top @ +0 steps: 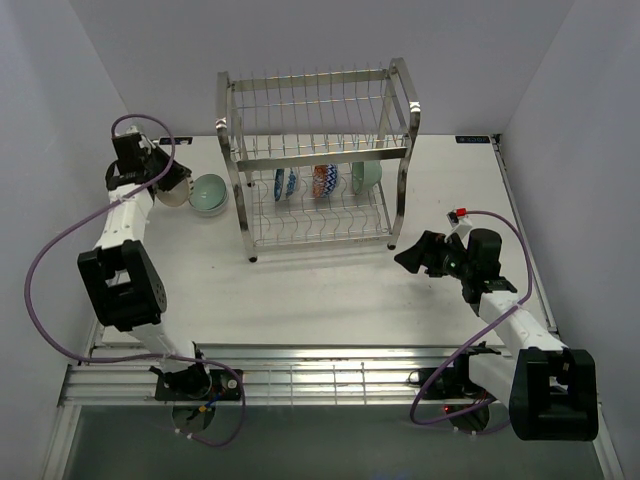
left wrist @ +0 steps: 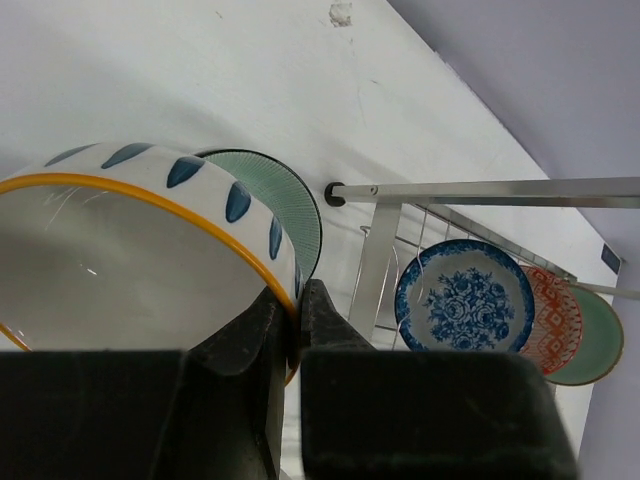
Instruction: Unload the bowls from the dish rack
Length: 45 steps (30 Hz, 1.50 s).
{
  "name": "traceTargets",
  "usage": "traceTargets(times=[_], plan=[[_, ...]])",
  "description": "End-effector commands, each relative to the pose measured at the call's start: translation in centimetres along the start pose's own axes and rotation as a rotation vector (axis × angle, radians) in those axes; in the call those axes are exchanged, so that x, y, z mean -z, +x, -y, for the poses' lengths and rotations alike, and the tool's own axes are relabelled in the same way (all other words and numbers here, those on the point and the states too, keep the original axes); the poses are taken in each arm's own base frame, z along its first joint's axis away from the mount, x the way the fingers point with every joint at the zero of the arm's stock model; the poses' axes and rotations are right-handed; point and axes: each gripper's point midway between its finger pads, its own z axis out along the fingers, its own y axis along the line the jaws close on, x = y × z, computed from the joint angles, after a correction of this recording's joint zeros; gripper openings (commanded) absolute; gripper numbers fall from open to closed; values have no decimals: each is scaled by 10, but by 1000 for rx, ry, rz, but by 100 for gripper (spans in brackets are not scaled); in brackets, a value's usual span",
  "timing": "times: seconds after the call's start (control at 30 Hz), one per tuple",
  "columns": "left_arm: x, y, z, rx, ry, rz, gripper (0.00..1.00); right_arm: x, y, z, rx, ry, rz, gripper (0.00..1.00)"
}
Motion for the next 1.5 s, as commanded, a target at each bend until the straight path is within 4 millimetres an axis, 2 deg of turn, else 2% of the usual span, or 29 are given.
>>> traceTargets(times=[0.0, 0.17, 0.23, 0.4, 0.43, 0.63, 0.9, 1.03, 1.1, 1.13, 1.27, 1.3, 1.47], plan=[[2, -14, 34, -84, 101, 5, 0, -2, -7, -8, 21, -36, 16, 91], [-14, -5, 30, -140, 71, -37, 0, -2, -7, -7, 22, -31, 21, 91], [-24, 6, 28, -139, 71, -82, 0, -2, -6, -6, 22, -29, 19, 91], [-40, 21, 39, -179, 65, -118, 0, -2, -6, -6, 23, -29, 18, 91], [-47, 28, 36, -174, 54, -146, 0, -1, -7, -6, 25, -26, 22, 91], [-58, 38, 40, -223, 35, -182, 0, -1, -6, -4, 28, -18, 21, 91], [-66, 50, 10, -300, -108, -203, 0, -1, -6, -3, 28, -10, 21, 91], [-69, 58, 7, -309, -108, -228, 0, -2, -5, -2, 24, -9, 18, 91], [-70, 62, 8, -310, -105, -237, 22, -2, -4, -2, 22, -10, 15, 91], [-72, 64, 7, -311, -108, -242, 27, -2, -3, -2, 22, -9, 14, 91], [-74, 70, 9, -329, -110, -252, 38, -2, -3, -1, 21, -4, 14, 91], [-74, 69, 11, -332, -108, -250, 43, -2, -3, -1, 24, -6, 15, 91], [-68, 56, 20, -347, -117, -201, 48, -2, -3, 0, 22, -2, 13, 91]])
